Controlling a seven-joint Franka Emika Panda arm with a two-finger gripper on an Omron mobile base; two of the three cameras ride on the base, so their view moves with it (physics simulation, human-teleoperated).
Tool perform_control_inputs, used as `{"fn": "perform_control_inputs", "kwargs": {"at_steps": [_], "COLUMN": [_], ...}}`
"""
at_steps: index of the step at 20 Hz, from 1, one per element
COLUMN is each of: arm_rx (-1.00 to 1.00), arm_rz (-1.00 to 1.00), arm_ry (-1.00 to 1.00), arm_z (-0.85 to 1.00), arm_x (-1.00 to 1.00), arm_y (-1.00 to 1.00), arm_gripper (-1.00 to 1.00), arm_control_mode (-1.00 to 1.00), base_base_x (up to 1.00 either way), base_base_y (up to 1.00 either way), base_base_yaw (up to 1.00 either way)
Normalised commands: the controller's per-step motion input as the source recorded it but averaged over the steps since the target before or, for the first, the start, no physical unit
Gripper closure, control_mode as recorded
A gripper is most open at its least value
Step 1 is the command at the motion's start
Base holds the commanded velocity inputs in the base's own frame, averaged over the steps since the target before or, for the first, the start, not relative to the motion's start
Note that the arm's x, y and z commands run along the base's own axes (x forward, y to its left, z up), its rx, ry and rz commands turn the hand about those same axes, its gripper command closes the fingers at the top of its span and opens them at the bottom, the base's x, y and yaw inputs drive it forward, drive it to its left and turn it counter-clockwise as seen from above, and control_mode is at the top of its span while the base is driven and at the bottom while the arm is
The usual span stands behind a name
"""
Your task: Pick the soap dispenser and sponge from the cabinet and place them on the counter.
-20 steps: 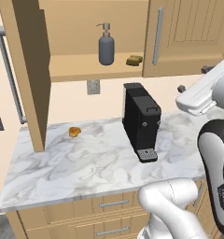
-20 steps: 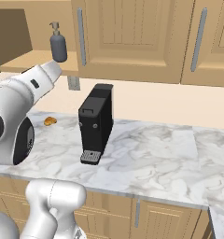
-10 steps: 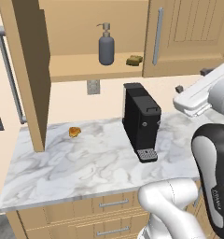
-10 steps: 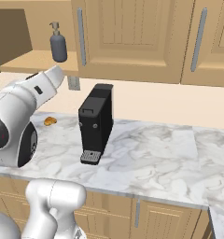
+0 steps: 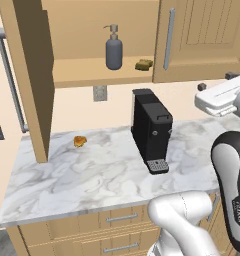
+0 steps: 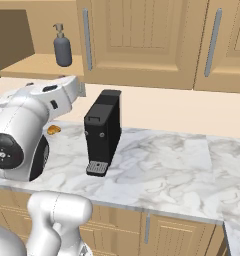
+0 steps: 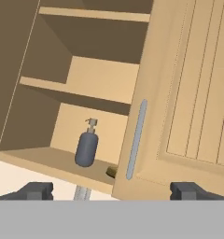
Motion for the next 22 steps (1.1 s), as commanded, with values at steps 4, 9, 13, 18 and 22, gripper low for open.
{"fn": "perform_control_inputs", "kwargs": {"at_steps": [4, 9, 13, 18, 22], "arm_rx": [0.0, 0.04, 0.11, 0.12, 0.14], "arm_rz": [0.0, 0.0, 0.0, 0.0, 0.0], "arm_ry": [0.0, 0.01, 0.0, 0.0, 0.0], "arm_z": [0.0, 0.0, 0.0, 0.02, 0.0], "arm_x": [0.03, 0.37, 0.35, 0.33, 0.48], "arm_y": [0.0, 0.0, -0.08, -0.08, -0.03], "arm_gripper": [-1.0, -1.0, -1.0, -1.0, -1.0], "arm_control_mode": [-1.0, -1.0, -1.0, -1.0, -1.0], "base_base_x": [0.0, 0.0, 0.0, 0.0, 0.0], "base_base_y": [0.0, 0.0, 0.0, 0.0, 0.0], "base_base_yaw": [0.0, 0.0, 0.0, 0.0, 0.0]}}
